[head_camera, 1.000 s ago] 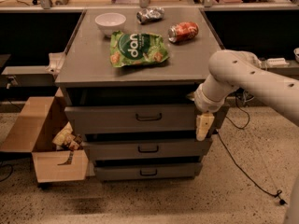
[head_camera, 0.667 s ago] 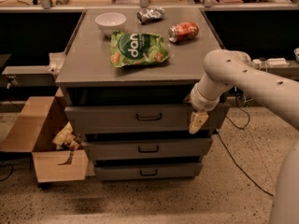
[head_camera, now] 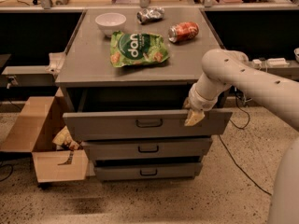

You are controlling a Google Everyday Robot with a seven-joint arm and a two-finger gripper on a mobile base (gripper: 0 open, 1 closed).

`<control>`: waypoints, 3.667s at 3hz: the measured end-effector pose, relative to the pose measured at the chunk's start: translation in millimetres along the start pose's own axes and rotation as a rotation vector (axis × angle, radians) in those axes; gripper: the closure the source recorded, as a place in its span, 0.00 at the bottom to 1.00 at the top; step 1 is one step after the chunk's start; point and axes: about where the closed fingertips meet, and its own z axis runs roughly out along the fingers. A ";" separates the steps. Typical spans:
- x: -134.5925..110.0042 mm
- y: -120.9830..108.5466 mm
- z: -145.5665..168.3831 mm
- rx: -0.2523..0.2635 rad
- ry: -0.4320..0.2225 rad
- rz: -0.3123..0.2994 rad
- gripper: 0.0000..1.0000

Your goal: Open top drawer

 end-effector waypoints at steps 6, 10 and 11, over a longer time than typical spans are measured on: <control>-7.8 13.0 -5.5 -0.007 -0.009 -0.019 0.00; -18.9 80.0 -10.1 -0.153 -0.013 -0.112 0.16; -22.8 102.5 -14.0 -0.190 -0.027 -0.133 0.47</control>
Offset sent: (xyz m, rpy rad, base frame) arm -0.0144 0.0046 0.0056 0.0059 0.0022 0.0214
